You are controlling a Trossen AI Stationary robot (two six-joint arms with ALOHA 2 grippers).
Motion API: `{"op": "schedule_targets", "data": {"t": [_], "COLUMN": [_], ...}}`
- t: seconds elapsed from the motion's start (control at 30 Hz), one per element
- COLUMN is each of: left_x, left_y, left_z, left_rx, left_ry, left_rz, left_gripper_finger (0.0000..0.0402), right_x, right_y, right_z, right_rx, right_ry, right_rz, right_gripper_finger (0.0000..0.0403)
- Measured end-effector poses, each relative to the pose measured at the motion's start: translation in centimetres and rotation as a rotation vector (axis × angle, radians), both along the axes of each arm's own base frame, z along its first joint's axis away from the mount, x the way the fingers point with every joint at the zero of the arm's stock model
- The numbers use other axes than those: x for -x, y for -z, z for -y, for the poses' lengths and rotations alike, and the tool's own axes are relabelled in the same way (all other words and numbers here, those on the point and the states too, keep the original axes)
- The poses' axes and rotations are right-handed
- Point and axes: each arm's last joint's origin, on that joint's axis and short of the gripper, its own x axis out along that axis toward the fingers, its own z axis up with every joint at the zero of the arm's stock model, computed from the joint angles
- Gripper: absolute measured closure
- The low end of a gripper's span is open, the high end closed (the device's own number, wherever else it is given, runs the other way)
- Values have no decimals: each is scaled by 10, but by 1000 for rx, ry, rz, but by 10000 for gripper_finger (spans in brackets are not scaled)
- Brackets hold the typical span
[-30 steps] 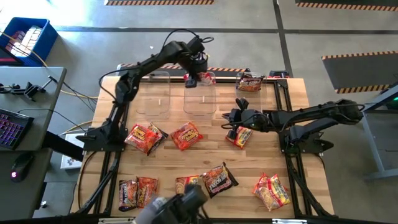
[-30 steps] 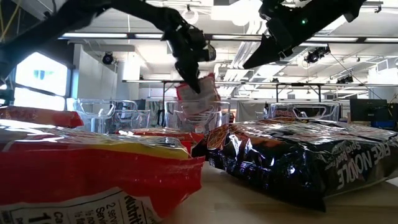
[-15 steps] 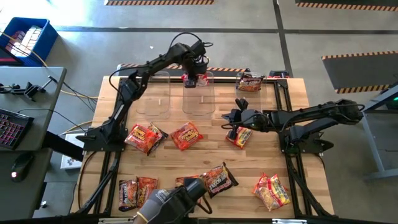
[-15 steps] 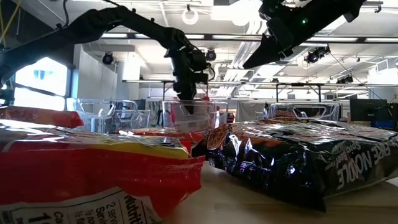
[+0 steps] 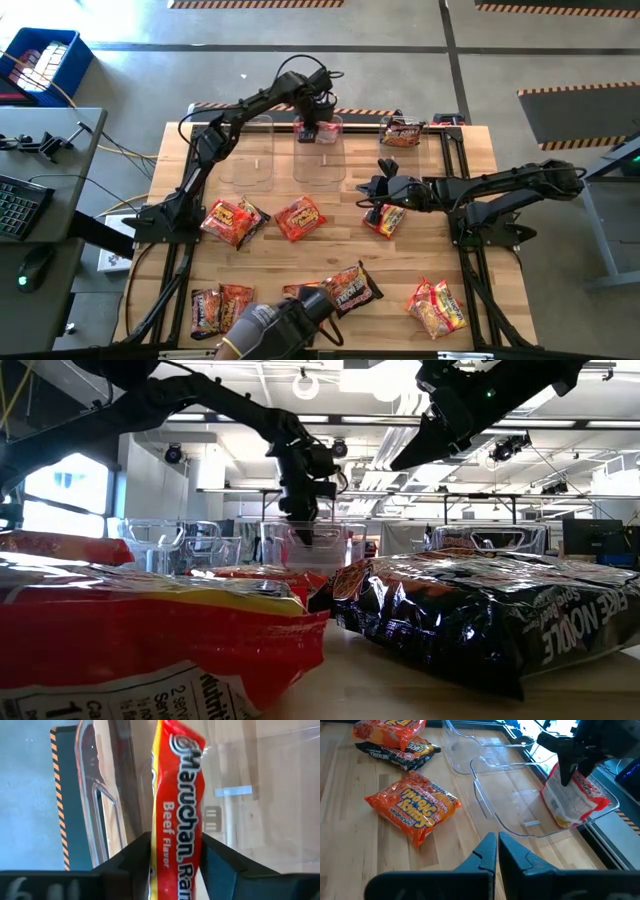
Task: Sort Maruchan noodles
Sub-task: Put the red noodle pack into the middle transparent bin, then put the orange noodle pack into the left transparent bin
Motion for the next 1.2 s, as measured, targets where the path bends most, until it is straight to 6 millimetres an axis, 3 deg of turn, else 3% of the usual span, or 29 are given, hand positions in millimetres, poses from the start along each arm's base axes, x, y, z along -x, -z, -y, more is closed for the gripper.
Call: {"op": "schedule_targets", "data": {"t": [0.27, 0.8, 1.2], "left_x": [-3, 4, 19], "left_y": [0, -9, -69], "left_z": [1, -11, -7], "left_rx": [-15, -108, -126], "left_ry": [6, -98, -129], "left_rz": [9, 4, 231], "left_gripper_finger": [234, 257, 250], "right_x": [0, 0, 0], "right_y": [0, 0, 1], "right_z": [0, 0, 0], "right_rx": [0, -16, 6], "right_ry": [0, 8, -1], "right_rz": [0, 7, -9], "right_gripper_finger": [401, 401, 401]}}
